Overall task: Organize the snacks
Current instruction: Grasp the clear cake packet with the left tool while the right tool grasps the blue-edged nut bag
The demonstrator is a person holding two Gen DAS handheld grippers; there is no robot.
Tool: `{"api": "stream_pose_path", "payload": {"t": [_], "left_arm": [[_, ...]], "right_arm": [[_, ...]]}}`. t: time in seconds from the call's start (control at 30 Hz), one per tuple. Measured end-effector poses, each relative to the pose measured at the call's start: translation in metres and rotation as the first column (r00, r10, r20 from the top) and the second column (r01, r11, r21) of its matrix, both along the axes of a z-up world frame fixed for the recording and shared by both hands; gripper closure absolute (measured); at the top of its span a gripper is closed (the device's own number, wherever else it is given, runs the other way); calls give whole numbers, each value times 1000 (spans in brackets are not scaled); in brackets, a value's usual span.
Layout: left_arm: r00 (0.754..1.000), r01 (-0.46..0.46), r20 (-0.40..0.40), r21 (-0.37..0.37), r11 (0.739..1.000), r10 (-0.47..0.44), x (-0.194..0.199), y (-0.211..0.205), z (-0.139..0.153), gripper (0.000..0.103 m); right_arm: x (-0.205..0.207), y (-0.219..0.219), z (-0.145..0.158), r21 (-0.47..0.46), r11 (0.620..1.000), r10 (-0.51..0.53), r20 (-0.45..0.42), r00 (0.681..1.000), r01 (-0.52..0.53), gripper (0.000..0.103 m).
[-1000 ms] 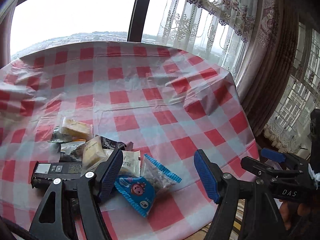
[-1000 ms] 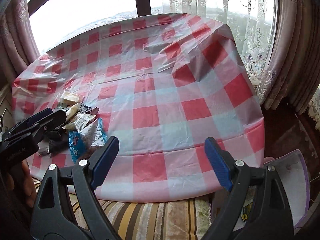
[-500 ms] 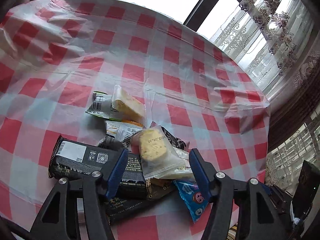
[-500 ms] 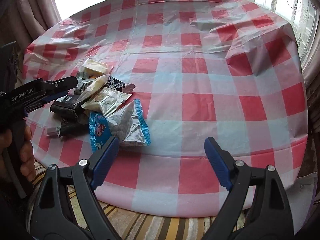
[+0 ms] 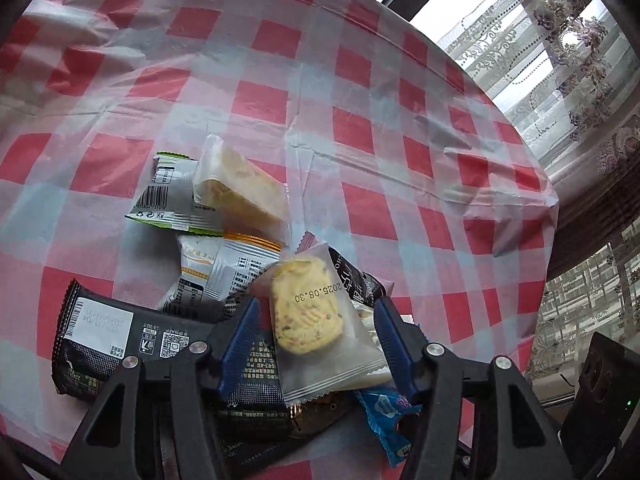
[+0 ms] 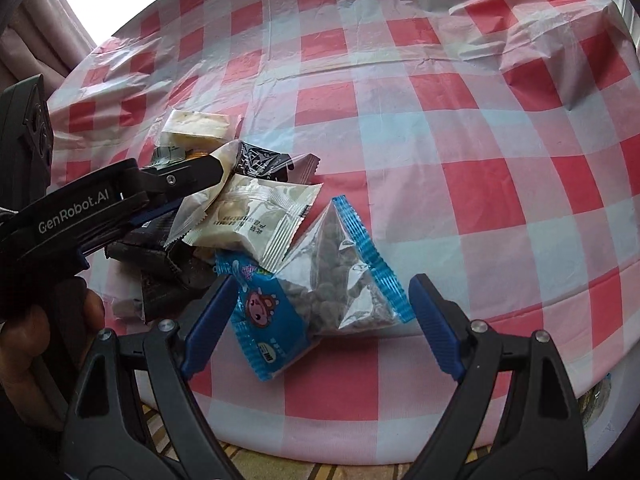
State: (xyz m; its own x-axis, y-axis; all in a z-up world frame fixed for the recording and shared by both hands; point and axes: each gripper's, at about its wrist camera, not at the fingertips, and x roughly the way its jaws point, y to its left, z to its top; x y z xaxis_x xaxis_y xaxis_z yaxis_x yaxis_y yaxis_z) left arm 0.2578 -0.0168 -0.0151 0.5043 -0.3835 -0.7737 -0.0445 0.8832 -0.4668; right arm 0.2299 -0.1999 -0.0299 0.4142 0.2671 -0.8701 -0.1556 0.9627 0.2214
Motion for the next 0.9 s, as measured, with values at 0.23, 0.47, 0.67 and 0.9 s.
{"api": "stream_pose_path", "payload": {"t": [0.23,0.47,0.67,0.9], "left_arm": [[999,36,-14,32,999,-35,5,-4,-8,61],[999,47,26,41,998,-48,0,-3,-3,66],[997,37,69,59,998,-41,-7,-3,4,66],[994,28,101,73,997,-35,-15,-5,12,66]], "right_arm": [[11,10,-14,-32,999,0,-33,999,-1,12],[6,13,-12,-45,999,-5,7,1000,6,26],[0,10,-9,-17,1000,5,14,1000,-5,34],[-10,-1,-4,-4,1000,-3,18,1000,3,43]]}}
